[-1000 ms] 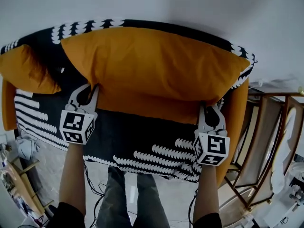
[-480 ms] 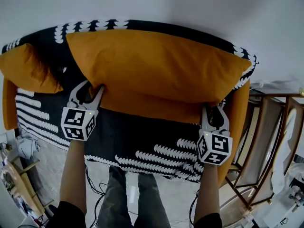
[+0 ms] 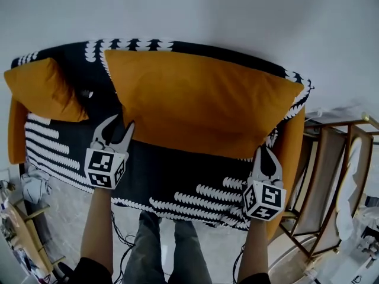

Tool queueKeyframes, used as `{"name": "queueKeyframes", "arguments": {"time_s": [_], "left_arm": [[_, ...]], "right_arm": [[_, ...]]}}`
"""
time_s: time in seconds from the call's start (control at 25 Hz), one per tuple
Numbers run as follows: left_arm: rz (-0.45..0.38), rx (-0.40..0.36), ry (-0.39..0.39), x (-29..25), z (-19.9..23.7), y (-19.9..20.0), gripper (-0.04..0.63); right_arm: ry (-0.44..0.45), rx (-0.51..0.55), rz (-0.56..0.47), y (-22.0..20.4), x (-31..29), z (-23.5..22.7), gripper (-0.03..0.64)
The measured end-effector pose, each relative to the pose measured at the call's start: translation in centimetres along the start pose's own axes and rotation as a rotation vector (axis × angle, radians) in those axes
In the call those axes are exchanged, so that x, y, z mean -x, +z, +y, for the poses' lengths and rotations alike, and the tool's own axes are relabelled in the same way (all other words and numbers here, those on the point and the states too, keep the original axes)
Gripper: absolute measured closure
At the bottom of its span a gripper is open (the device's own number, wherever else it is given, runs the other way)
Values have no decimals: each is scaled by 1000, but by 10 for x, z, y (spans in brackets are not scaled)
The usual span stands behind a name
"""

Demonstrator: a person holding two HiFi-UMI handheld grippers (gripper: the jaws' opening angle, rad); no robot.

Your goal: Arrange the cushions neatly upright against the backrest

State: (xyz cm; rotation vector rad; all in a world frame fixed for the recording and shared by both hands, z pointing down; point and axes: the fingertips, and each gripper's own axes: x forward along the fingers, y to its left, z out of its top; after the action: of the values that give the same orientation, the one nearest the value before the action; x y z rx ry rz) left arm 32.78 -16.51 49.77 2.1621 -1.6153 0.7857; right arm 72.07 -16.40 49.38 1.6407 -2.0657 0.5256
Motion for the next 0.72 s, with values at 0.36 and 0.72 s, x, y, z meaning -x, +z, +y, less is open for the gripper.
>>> {"name": "queueKeyframes", "arguments": {"time_s": [0.36, 0.72], "left_arm": [[-77, 55, -27, 75, -22, 36, 606], [-194, 27, -32, 148, -13, 105, 598]], "right_arm": [[-4, -62, -45, 55, 63, 38, 609], [54, -74, -123, 122, 124, 78, 609]]}}
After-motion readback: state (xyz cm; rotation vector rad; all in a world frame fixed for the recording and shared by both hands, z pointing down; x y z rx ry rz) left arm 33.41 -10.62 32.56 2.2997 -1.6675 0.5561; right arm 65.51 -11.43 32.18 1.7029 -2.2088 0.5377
